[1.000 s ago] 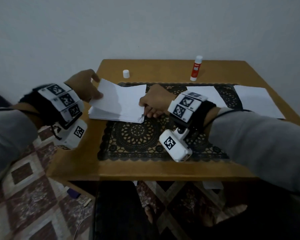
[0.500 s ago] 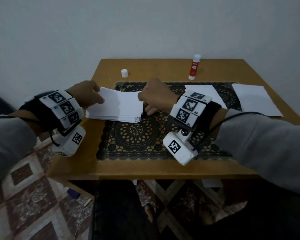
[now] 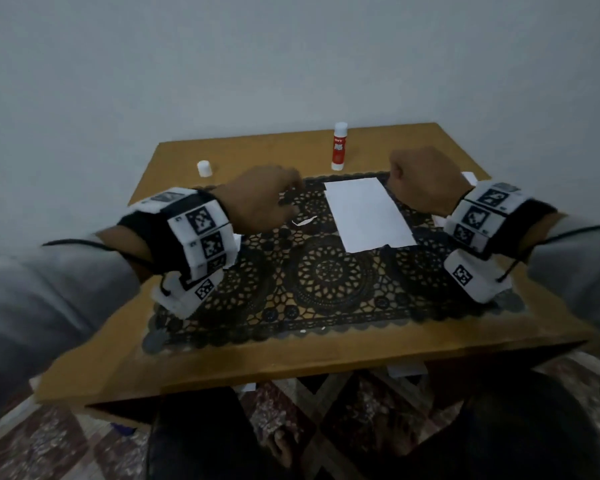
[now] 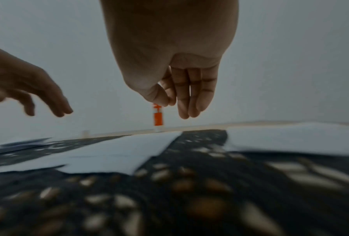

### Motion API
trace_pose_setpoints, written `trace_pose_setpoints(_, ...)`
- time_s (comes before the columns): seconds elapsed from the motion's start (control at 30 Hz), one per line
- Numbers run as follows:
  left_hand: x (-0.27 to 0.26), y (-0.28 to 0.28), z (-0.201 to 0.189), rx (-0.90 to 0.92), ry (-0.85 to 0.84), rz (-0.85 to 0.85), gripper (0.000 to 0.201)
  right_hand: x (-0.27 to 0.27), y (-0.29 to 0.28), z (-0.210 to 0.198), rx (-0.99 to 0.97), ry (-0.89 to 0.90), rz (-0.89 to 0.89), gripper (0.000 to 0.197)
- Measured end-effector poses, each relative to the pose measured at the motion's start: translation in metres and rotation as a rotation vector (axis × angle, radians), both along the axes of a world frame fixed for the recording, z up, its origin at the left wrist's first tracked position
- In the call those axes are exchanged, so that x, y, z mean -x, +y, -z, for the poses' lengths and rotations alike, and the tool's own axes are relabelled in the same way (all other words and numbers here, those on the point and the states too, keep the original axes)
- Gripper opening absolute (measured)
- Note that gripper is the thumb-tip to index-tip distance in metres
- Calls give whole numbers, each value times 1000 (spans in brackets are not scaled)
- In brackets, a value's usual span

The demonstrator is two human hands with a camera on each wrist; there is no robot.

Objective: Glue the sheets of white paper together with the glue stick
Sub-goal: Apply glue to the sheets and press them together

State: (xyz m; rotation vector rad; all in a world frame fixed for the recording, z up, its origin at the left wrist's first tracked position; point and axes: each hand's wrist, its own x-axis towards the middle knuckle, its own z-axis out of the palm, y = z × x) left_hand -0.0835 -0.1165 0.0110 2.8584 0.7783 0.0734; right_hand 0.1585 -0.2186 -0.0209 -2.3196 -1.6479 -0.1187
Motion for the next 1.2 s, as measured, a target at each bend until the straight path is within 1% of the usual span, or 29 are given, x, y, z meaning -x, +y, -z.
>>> trace_pose_setpoints(0.13, -60, -17, 12, 6, 158, 156, 55, -18, 0, 7, -32, 29, 18, 15)
trace_pose_setpoints(0.2, -84, -21, 19, -12, 250, 200, 67, -21, 2, 8, -46, 71, 21, 16)
trace_pose_setpoints(0.3, -107, -23, 25, -16, 388, 199, 85, -21, 5, 11, 15, 96, 12, 16)
trace_pose_setpoints(0.37, -114, -21, 27, -1, 438, 196, 88, -20, 6, 14, 44, 118, 22, 17)
trace_pose_setpoints(0.47, -116, -15, 28, -37, 402, 204, 82, -21, 8, 16, 35, 126, 43, 18)
trace_pose_setpoints(0.6, -116, -17, 30, -92, 371, 227, 71, -21, 9, 16, 32, 140, 77, 25)
trace_pose_setpoints(0.73, -118, -19, 28, -113, 348, 227, 64, -22, 9, 16, 39, 153, 104, 20)
trace_pose_setpoints(0.8, -119, -18, 27, -115, 333, 219, 62, -23, 10, 16, 43, 163, 115, 22)
trace_pose_setpoints(0.87, -120, -19, 29, -150, 306, 202, 57, -25, 10, 16, 56, 160, 121, 24)
trace_pose_setpoints(0.93, -121, -20, 32, -197, 274, 178, 49, -27, 10, 16, 42, 170, 128, 22)
trace_pose_setpoints(1.03, -125, -22, 31, -180, 189, 115, 39, -30, 10, 16, 4, 169, 132, 21)
trace_pose_setpoints(1.13, -124, -21, 28, -163, 102, 47, 35, -30, 9, 16, -38, 173, 124, 15)
trace_pose_setpoints(1.2, -121, -21, 26, -174, 77, 23, 30, -30, 9, 16, -46, 159, 114, 14)
